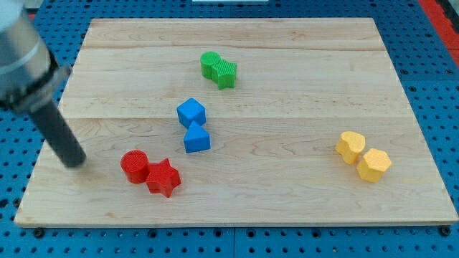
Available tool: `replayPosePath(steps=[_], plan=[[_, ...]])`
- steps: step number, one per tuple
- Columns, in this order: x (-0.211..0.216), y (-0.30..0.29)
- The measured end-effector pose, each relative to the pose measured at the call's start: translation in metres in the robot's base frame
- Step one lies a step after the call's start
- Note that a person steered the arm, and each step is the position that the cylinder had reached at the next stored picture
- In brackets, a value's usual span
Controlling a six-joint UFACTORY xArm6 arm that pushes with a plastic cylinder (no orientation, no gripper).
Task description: Move the red star to the left of the yellow heart
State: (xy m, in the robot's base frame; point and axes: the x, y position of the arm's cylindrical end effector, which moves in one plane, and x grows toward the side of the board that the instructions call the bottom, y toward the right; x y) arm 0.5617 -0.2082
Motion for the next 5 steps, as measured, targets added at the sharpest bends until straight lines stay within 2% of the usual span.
replayPosePath(steps=[1, 2, 3, 4, 5], plan=[[0.044, 0.086], [0.022, 0.087], [0.004, 0.050], [0.001, 0.137], [0.021, 0.229]])
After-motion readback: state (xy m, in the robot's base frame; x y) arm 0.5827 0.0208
